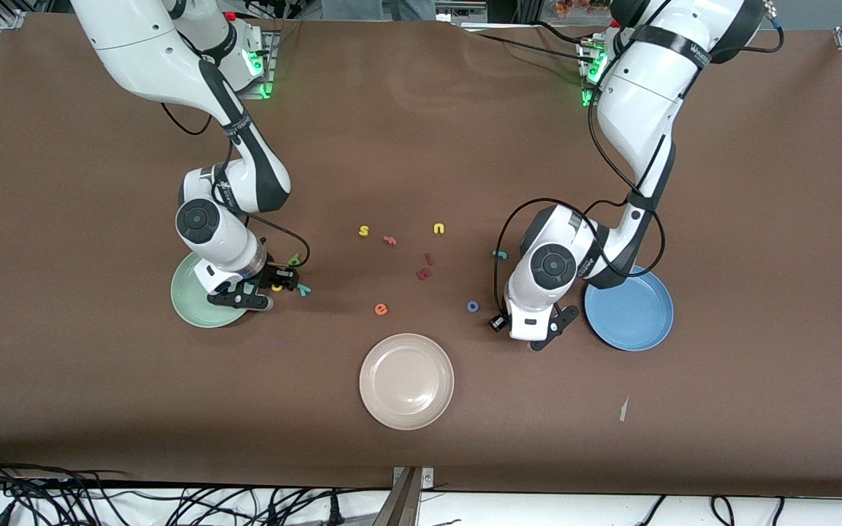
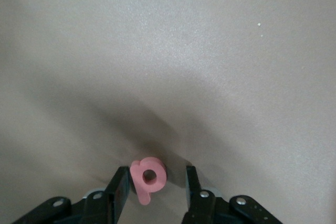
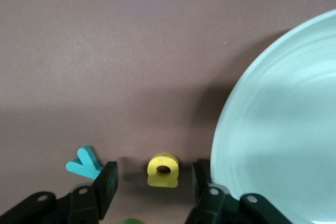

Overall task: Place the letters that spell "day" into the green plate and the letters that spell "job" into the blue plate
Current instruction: 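Close the left gripper on pink p while the right gripper grasps yellow a, then drop pink p on the blue plate while the right gripper drops a on green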

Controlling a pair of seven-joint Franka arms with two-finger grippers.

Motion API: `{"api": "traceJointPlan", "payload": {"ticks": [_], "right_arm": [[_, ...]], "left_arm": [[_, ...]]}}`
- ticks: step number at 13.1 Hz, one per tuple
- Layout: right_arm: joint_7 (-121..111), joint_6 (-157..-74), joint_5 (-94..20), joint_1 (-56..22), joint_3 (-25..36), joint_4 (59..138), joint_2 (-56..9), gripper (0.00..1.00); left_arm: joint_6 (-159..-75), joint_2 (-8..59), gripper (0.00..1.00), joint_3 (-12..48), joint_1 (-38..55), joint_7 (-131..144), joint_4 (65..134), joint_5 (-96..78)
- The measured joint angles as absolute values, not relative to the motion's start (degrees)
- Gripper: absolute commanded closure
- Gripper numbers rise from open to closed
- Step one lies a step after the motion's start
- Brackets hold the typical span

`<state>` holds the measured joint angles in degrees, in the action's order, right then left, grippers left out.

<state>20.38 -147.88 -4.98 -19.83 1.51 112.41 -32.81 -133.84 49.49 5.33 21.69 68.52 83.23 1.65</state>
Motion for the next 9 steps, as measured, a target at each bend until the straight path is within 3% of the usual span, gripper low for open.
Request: {"api": "traceJointPlan", "payload": {"ticks": [6, 9], "right_arm": [[20.4, -148.5, -5.0, -20.0, 1.5, 113.0, -32.8, 0.59], [20.3, -149.3, -5.0, -20.0, 1.5, 113.4, -32.8, 0.72]], "left_arm": [[-133.8, 48.9, 0.87, 5.3, 21.7, 68.1, 84.0, 2.0], [-133.5, 48.7, 0.87, 5.3, 21.7, 65.9, 84.0, 2.1]]}}
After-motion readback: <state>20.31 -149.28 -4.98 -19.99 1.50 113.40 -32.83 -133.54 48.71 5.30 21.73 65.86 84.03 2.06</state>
